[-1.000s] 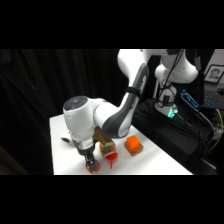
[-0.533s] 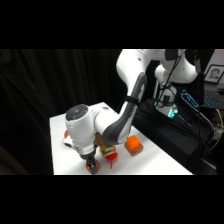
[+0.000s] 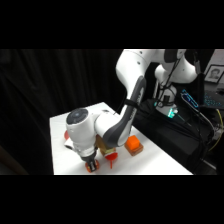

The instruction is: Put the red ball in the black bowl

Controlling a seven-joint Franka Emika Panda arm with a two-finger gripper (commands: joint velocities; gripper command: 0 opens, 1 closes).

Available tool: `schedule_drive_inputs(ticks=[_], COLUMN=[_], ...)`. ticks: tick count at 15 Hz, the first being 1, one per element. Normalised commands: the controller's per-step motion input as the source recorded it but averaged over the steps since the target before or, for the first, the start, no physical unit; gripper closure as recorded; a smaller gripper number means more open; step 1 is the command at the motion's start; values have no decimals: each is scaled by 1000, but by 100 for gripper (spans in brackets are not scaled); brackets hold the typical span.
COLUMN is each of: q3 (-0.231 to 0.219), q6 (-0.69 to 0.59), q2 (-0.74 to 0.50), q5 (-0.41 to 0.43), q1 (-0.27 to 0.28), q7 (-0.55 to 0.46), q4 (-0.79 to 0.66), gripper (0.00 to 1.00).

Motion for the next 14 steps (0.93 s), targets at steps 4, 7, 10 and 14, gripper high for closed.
schedule_drive_inputs(ticks=[4,7,10,14], q3=[-10,18,39,82], q6=[-177,-252,-276,-267], q2=[-60,-256,-380,-452], q5=[-25,-19,-27,-19], q1=[8,-37,-54,-84], q7=[-10,-90,-129,-169], q4=[78,-33,-123,-224], gripper=[100,97,98,98])
